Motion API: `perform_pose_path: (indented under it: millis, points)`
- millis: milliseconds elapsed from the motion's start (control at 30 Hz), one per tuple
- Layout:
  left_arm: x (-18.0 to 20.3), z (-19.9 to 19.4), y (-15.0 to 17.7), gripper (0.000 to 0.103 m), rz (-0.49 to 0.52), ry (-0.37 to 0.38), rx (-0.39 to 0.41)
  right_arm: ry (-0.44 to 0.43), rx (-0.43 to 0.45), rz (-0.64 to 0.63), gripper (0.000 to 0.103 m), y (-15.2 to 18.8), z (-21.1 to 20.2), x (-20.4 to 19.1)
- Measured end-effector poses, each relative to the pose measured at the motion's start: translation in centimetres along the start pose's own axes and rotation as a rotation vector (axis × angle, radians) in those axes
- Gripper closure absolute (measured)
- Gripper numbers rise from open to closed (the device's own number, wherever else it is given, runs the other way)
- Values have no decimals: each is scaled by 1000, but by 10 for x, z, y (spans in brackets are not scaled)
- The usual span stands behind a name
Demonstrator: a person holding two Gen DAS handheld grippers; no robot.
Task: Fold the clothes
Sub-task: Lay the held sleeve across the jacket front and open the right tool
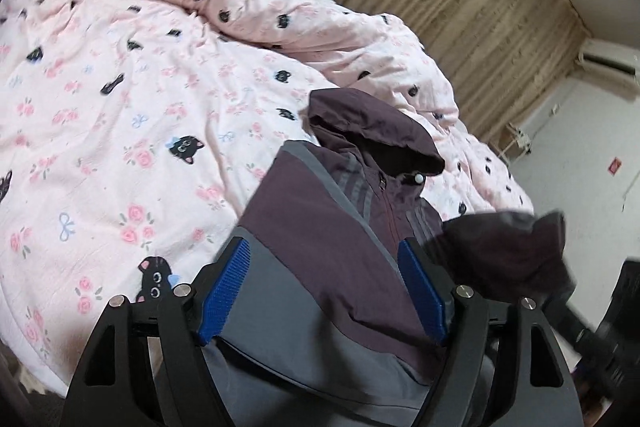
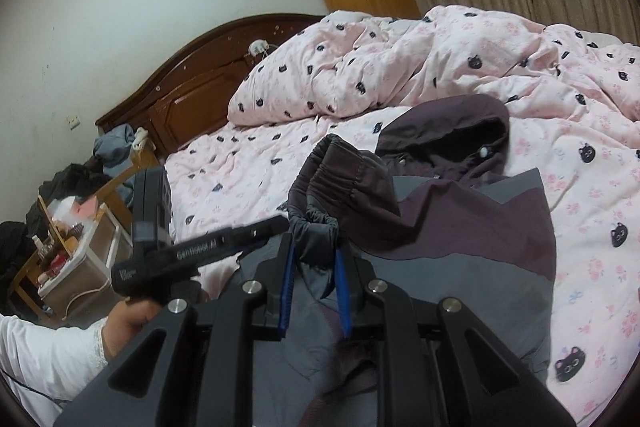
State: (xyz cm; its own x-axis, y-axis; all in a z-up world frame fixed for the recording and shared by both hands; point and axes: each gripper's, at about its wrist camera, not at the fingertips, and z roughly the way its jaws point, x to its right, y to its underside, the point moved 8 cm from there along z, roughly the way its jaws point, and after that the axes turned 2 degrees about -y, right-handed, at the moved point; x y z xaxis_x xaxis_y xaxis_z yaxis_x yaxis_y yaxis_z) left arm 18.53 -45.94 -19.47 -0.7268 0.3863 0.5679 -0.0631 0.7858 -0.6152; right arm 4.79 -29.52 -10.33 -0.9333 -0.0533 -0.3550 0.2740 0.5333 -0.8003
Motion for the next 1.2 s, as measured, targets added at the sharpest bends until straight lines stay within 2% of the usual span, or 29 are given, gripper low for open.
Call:
perform_pose_path:
  millis: [233,533,700,833,967,1033,1133,1200]
  points:
    - [-23,-9,-12,31,-114,8,23,7,-67,6,84,20,25,-7]
    - [-25,-7,-12,31,-116,18,4,19,-132,-3,84,43,47,-9]
    - [-21,-6,-10,31,-100,28,-6,48,-178,-50,83,53,57,-12]
    - [-11,-6,-9,31,-52,38,-7,68,-213,-78,75,65,66,-17]
    - [-2,-7,-9,31,-9,46,-1,59,-213,-109,52,72,68,-28]
    - [2,-8,-9,31,8,54,3,51,-201,-135,46,71,63,-36]
    - [7,-13,-10,31,27,73,18,9,-179,-158,45,67,54,-48]
    - [12,-16,-11,31,41,94,25,-47,-177,-147,45,63,47,-54]
